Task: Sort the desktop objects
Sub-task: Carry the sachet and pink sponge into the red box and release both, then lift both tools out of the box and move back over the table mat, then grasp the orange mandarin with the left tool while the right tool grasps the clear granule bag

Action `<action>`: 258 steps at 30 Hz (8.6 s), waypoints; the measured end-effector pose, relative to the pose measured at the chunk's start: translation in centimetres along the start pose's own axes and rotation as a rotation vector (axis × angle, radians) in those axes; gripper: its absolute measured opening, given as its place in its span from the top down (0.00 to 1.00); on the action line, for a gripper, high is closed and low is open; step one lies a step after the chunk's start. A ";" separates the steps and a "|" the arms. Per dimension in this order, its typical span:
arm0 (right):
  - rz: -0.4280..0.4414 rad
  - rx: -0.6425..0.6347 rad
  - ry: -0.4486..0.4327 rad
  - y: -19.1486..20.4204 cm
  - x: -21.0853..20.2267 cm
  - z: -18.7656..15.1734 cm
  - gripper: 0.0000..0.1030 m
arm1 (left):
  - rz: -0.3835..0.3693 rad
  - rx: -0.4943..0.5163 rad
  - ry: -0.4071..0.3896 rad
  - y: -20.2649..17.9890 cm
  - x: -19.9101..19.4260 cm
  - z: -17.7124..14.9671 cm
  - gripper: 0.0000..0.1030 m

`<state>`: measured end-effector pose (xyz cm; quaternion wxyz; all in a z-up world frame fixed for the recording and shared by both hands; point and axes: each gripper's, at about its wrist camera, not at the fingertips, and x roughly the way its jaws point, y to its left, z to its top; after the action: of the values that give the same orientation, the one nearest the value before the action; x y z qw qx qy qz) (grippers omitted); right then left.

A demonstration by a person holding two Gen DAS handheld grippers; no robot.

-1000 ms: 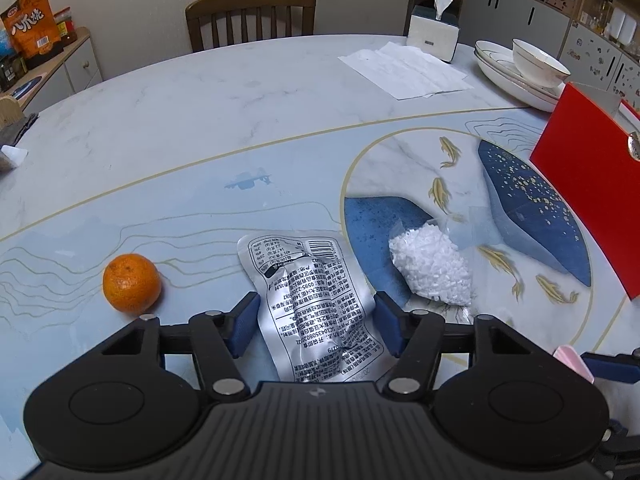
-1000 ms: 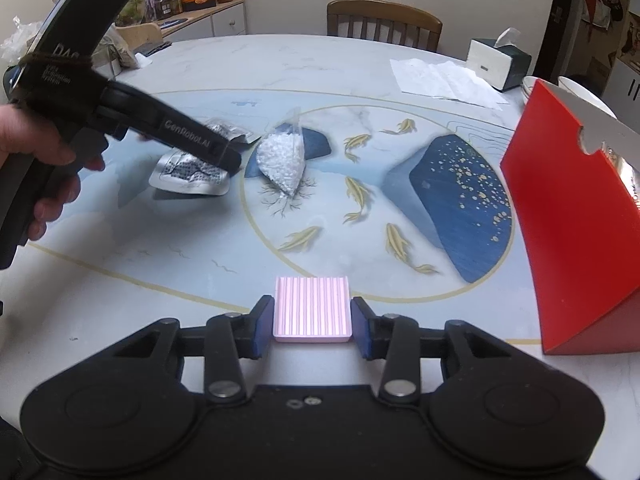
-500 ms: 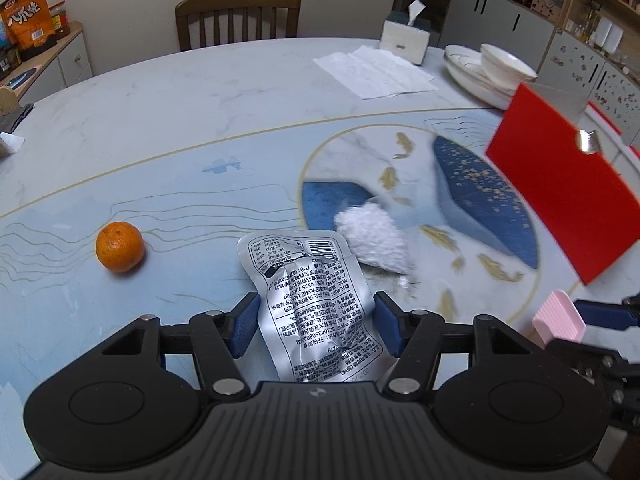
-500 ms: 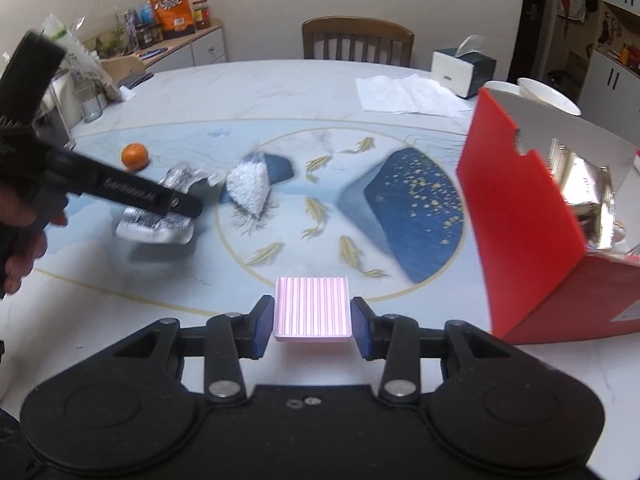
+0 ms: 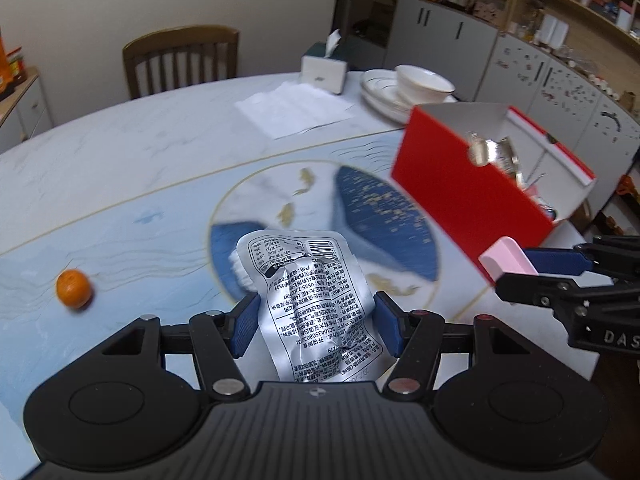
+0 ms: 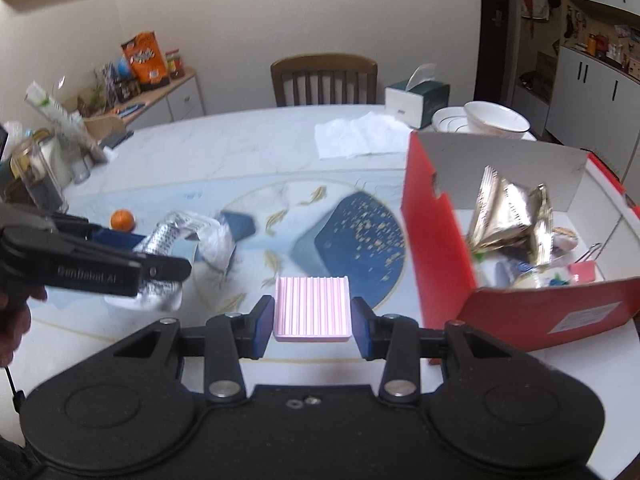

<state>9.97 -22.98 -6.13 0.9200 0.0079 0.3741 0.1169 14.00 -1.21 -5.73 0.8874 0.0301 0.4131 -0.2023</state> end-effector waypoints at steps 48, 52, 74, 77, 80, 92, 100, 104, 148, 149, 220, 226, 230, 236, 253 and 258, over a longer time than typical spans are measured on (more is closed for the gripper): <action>-0.115 0.037 -0.095 -22.8 -3.6 4.9 0.61 | -0.132 0.251 -0.046 -22.7 6.9 10.1 0.42; -0.117 0.042 -0.078 -24.4 -2.4 5.6 0.61 | -0.151 0.273 -0.032 -23.7 8.0 10.6 0.42; -0.079 -0.017 0.143 -28.6 6.2 8.6 0.61 | -0.158 0.353 0.085 -25.8 15.1 12.6 0.42; -0.075 -0.038 0.164 -28.2 7.3 8.9 0.61 | -0.153 0.359 0.097 -25.7 15.7 12.6 0.42; -0.070 -0.058 0.183 -27.8 8.2 9.3 0.61 | -0.148 0.365 0.102 -25.8 16.0 12.5 0.42; -0.095 -0.074 0.301 -27.3 11.7 9.6 0.61 | -0.143 0.400 0.125 -25.8 17.2 12.5 0.41; -0.085 -0.071 0.306 -27.5 11.8 9.4 0.61 | -0.139 0.389 0.135 -25.3 17.6 12.4 0.38; -0.085 -0.064 0.302 -27.6 11.6 9.3 0.58 | -0.141 0.373 0.137 -24.9 17.7 12.3 0.36; 0.011 -0.068 0.007 -24.0 -2.2 6.8 0.22 | -0.136 0.192 -0.063 -21.9 8.1 10.3 0.17; 0.010 -0.064 0.000 -23.8 -2.4 6.7 0.21 | -0.136 0.191 -0.068 -21.8 7.8 10.2 0.14; 0.013 -0.093 -0.003 8.9 8.2 4.3 0.16 | 0.239 -0.120 -0.096 13.7 0.1 -0.5 0.01; -0.003 -0.117 0.026 9.4 10.5 4.3 0.17 | 0.260 -0.147 -0.068 15.6 2.0 -0.7 0.01; -0.004 -0.138 0.045 9.9 11.9 4.3 0.18 | 0.256 -0.170 -0.055 16.6 2.9 -0.9 0.01; 0.003 -0.155 0.075 10.3 13.7 4.5 0.18 | 0.256 -0.182 -0.034 17.7 4.2 -1.0 0.02; 0.012 -0.177 0.141 10.5 16.9 4.5 0.28 | 0.248 -0.218 -0.004 19.1 5.7 -1.1 0.16; 0.016 -0.177 0.166 10.5 17.4 4.3 0.43 | 0.243 -0.221 0.011 19.2 6.1 -1.1 0.30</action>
<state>22.80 -8.59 -13.93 0.8820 -0.0803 0.4369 0.1571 24.08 14.62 -13.16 0.9010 -0.0170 0.4310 -0.0465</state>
